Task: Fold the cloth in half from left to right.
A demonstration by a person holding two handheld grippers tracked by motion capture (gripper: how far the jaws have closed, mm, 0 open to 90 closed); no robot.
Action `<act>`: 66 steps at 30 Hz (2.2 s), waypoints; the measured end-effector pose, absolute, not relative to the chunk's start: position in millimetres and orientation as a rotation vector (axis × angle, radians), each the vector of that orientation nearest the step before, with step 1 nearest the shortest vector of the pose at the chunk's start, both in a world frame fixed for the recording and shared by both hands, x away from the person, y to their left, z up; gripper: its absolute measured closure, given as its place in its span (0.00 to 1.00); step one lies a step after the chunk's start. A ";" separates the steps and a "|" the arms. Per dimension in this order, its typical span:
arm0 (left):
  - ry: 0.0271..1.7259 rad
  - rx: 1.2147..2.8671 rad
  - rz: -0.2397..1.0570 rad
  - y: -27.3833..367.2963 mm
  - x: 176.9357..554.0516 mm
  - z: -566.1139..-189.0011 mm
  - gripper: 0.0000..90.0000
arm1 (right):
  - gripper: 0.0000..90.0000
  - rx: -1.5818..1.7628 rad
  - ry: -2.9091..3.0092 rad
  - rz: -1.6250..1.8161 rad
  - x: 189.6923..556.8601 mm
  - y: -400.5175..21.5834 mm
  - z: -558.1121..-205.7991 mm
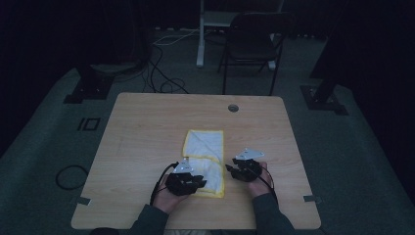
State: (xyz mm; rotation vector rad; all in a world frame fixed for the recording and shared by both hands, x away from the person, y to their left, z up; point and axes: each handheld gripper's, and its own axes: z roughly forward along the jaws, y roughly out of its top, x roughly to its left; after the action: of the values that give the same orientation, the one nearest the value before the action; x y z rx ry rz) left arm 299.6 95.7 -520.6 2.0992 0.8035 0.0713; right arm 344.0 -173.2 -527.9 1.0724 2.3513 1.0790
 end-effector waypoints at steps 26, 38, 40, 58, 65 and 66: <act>0.905 2.110 0.090 119.5 289.4 -540.4 0.85 | 0.68 0.910 2.389 1.129 364.6 -119.7 -514.5; 0.906 2.111 0.094 120.6 287.8 -541.2 0.84 | 0.65 0.769 2.432 1.134 376.1 -83.3 -511.6; 0.909 2.107 0.093 120.7 287.9 -541.4 0.84 | 0.65 0.756 2.447 1.117 380.1 -76.8 -513.2; 0.916 2.097 0.083 120.5 288.1 -542.1 0.84 | 0.87 0.720 2.522 0.985 404.1 -46.7 -527.6; 0.913 2.098 0.081 120.9 288.5 -542.4 0.84 | 0.98 0.786 2.483 1.029 410.8 -58.1 -521.0; 0.915 2.097 0.081 120.8 288.3 -542.4 0.84 | 0.98 0.804 2.476 1.037 412.0 -60.4 -520.0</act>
State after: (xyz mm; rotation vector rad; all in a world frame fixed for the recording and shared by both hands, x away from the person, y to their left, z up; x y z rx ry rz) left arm 288.3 120.8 -542.4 2.0970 0.9155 0.0806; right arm 412.0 -60.4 -520.0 0.8035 2.4762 1.0371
